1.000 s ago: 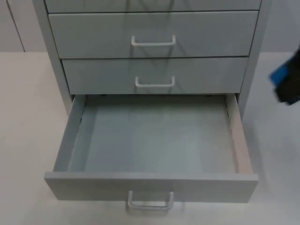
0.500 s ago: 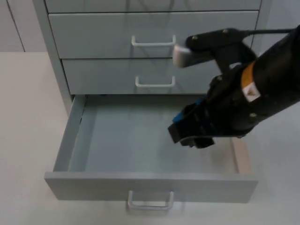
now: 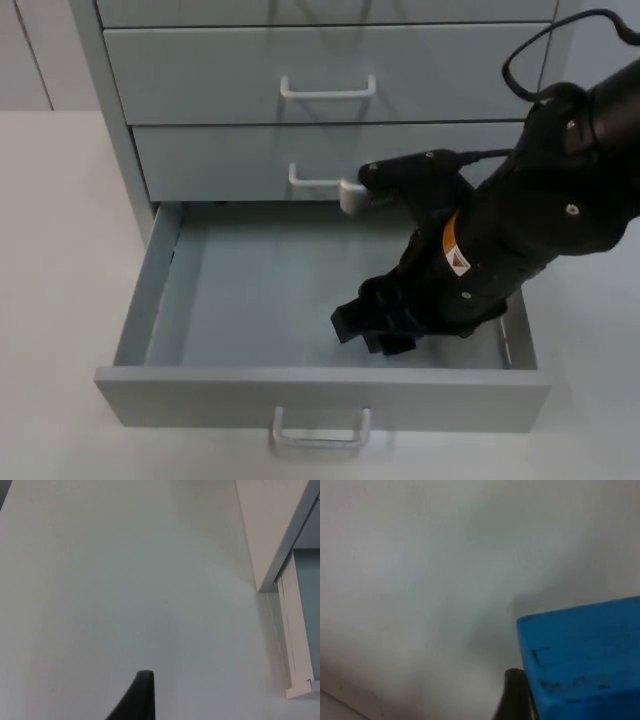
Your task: Open the drawer with the left hand, place the block into the drawer with the right hand, then close the drawer with the left hand.
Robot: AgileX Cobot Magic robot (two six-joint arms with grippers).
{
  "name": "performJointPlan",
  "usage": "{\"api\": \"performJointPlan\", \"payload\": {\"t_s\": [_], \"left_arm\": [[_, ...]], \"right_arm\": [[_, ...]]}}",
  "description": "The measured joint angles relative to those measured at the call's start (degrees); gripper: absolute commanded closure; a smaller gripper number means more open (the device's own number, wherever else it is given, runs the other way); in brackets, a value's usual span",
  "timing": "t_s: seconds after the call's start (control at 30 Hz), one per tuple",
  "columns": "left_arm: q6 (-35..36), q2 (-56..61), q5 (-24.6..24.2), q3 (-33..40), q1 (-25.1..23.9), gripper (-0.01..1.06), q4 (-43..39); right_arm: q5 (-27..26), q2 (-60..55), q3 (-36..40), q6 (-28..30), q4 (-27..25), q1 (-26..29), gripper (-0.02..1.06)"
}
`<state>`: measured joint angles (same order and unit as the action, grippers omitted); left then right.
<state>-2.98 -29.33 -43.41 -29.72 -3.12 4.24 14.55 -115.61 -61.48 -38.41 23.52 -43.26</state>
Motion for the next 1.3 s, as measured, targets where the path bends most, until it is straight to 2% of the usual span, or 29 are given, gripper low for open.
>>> {"api": "performJointPlan", "payload": {"t_s": [0.07, 0.33, 0.43, 0.57, 0.6, 0.67, 0.7, 0.77, 0.83, 0.9, 1.3], "left_arm": [[0.00, 0.00, 0.00, 0.00, 0.00, 0.00, 0.00], [0.00, 0.00, 0.00, 0.00, 0.00, 0.00, 0.00], [0.00, 0.00, 0.00, 0.00, 0.00, 0.00, 0.08], [0.00, 0.00, 0.00, 0.00, 0.00, 0.00, 0.08], [0.00, 0.00, 0.00, 0.00, 0.00, 0.00, 0.08], [0.00, 0.00, 0.00, 0.00, 0.00, 0.00, 0.08], [0.00, 0.00, 0.00, 0.00, 0.00, 0.00, 0.08], [0.00, 0.00, 0.00, 0.00, 0.00, 0.00, 0.08], [0.00, 0.00, 0.10, 0.00, 0.00, 0.00, 0.08], [0.00, 0.00, 0.10, 0.00, 0.00, 0.00, 0.08], [0.00, 0.00, 0.10, 0.00, 0.00, 0.00, 0.08]], "right_arm": [[0.00, -0.09, 0.00, 0.00, 0.00, 0.00, 0.34], [0.70, 2.18, -0.26, -0.13, 0.00, 0.00, 0.34], [2.84, 4.93, -0.37, -0.13, 0.00, 0.00, 0.34], [12.43, 12.30, -0.49, 1.03, 0.00, -0.22, 0.34], [12.43, 12.30, -0.49, 1.03, 0.00, -0.22, 0.34], [16.39, 15.65, -0.49, 3.60, -1.66, -0.33, 0.34], [18.15, 18.10, -0.49, 6.70, -3.91, -0.33, 0.34], [18.70, 18.84, -0.49, 7.72, -4.81, -0.33, 0.34], [20.24, 21.66, -0.49, 11.52, -8.96, -0.42, 0.34], [20.51, 23.32, 0.28, 13.46, -10.98, -0.42, 0.34], [22.51, 27.53, 7.62, 17.19, -11.97, -0.42, 0.34]]}}
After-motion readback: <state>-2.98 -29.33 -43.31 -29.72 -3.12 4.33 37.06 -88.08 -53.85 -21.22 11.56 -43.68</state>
